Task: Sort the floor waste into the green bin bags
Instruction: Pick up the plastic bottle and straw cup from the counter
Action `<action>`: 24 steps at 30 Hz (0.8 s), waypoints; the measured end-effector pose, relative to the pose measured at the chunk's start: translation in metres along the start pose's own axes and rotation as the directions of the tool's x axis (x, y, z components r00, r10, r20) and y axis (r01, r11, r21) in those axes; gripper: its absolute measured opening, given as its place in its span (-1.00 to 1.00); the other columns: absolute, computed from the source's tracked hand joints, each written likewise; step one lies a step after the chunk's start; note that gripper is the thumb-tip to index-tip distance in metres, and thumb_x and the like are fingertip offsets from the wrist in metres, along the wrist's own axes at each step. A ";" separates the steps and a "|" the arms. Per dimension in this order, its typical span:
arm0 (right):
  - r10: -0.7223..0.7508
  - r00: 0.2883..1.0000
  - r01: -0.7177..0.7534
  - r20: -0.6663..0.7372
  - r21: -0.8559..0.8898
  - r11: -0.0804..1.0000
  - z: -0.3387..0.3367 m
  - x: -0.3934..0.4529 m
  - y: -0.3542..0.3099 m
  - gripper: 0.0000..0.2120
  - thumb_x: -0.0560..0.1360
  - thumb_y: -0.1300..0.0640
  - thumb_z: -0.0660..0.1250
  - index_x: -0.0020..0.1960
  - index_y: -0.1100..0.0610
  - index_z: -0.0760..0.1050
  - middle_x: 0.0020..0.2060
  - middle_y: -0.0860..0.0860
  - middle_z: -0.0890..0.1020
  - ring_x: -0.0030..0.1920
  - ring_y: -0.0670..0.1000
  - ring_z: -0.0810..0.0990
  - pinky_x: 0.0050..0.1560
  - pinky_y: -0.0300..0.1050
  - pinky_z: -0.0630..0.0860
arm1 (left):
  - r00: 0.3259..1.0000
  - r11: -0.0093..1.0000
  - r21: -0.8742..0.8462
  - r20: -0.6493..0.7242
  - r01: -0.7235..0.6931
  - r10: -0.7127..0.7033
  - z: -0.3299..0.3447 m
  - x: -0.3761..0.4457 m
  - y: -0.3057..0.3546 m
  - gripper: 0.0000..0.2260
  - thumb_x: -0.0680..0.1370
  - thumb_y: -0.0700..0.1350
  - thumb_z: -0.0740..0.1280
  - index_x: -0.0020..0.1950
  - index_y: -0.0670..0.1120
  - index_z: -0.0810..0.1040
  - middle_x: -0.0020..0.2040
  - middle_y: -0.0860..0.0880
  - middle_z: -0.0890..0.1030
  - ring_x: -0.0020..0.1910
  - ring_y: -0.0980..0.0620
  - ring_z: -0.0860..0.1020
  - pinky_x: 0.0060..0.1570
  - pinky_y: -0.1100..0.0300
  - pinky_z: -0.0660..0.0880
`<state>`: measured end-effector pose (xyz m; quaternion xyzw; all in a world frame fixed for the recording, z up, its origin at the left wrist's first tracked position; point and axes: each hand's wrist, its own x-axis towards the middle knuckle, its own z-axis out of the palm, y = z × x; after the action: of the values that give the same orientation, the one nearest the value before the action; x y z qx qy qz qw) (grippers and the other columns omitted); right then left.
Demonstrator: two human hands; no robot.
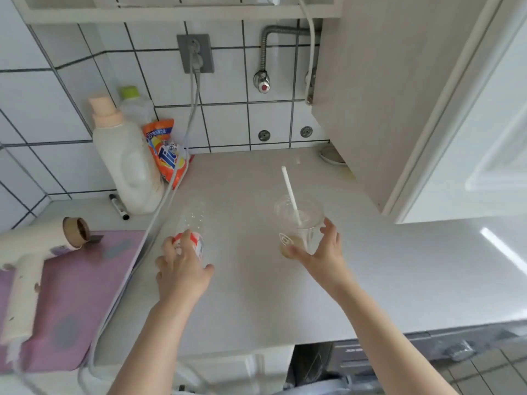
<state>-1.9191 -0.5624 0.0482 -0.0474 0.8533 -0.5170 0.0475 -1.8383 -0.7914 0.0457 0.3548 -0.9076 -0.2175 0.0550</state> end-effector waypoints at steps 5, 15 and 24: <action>-0.011 0.997 0.002 0.072 0.119 0.993 0.012 0.031 0.019 -0.05 0.07 -0.23 0.59 0.34 -0.04 0.24 0.25 0.04 0.42 0.30 0.05 0.42 0.27 0.14 0.46 | 0.998 0.992 -0.112 -0.036 -0.055 0.051 0.003 -0.004 -0.013 -0.32 0.45 -0.13 0.37 0.46 0.21 0.14 0.37 -0.09 0.23 0.21 -0.25 0.37 0.04 -0.05 0.43; -0.061 0.994 0.024 0.093 0.357 0.934 0.015 0.025 0.007 -0.43 0.35 0.31 0.50 0.23 0.10 0.31 0.14 0.13 0.54 0.16 0.05 0.55 -0.30 -0.39 0.51 | 0.994 0.944 -0.322 -0.100 -0.067 0.037 0.003 -0.031 -0.015 -0.37 0.40 -0.12 0.40 0.41 0.12 0.24 0.22 -0.05 0.39 0.04 -0.09 0.49 -0.10 0.13 0.44; -0.090 0.989 0.039 0.117 0.386 0.922 -0.011 -0.041 -0.010 -0.42 0.38 0.17 0.51 0.28 -0.08 0.33 0.12 -0.12 0.58 0.07 -0.28 0.56 -0.05 -0.39 0.48 | 0.982 0.853 -0.487 -0.116 -0.188 0.151 -0.005 -0.073 -0.013 -0.38 0.40 -0.17 0.45 0.39 0.09 0.29 0.21 0.03 0.44 0.04 0.12 0.39 0.01 0.25 0.31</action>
<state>-1.8799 -0.5526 0.0633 -0.0996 0.7290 -0.6705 0.0954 -1.7750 -0.7531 0.0488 0.2551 -0.8462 -0.4244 0.1967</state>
